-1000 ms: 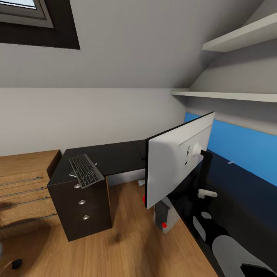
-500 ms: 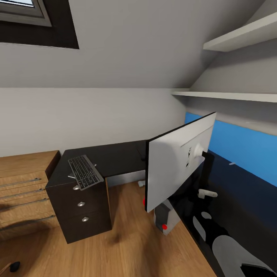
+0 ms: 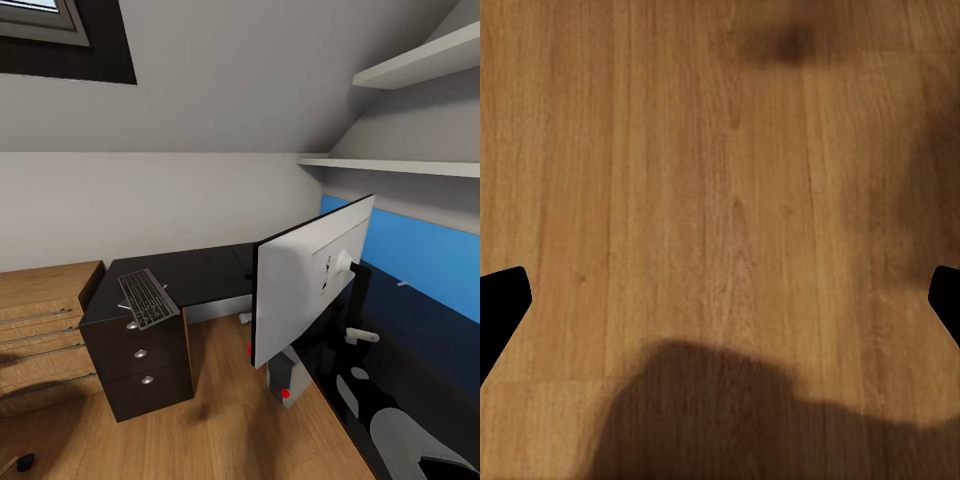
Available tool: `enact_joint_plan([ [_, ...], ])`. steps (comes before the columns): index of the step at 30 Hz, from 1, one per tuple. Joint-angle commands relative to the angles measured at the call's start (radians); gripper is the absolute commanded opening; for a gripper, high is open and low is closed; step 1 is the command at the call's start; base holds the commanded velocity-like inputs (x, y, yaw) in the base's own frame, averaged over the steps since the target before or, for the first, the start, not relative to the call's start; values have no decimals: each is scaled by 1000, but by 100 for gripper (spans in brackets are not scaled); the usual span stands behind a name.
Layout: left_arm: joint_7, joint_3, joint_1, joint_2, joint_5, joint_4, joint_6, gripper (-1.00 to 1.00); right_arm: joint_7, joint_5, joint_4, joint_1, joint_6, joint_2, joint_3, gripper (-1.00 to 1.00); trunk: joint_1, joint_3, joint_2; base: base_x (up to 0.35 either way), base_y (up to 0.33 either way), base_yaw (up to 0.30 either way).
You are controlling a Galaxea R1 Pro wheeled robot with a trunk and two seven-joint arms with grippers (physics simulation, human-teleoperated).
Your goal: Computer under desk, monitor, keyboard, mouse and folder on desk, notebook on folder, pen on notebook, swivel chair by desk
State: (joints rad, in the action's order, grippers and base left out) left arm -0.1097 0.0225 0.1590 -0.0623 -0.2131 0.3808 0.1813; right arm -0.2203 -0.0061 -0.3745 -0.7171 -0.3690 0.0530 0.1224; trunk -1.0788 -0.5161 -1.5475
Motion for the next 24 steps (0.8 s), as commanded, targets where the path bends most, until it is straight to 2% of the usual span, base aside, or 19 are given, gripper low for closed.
enact_joint_plan([
  [1,-1,2,1,-1,-3,0,3,100,-1,-1,1,-1,-4,2,2,100,0,-1,-1,0,0,0],
  [8,-1,2,1,-1,-3,0,3,100,-3,-3,3,-1,-4,11,3,100,0,-1,-1,0,0,0],
  [24,-1,2,1,0,-3,0,3,100,-5,-3,4,-1,-5,13,3,100,0,-1,-1,27,0,0],
])
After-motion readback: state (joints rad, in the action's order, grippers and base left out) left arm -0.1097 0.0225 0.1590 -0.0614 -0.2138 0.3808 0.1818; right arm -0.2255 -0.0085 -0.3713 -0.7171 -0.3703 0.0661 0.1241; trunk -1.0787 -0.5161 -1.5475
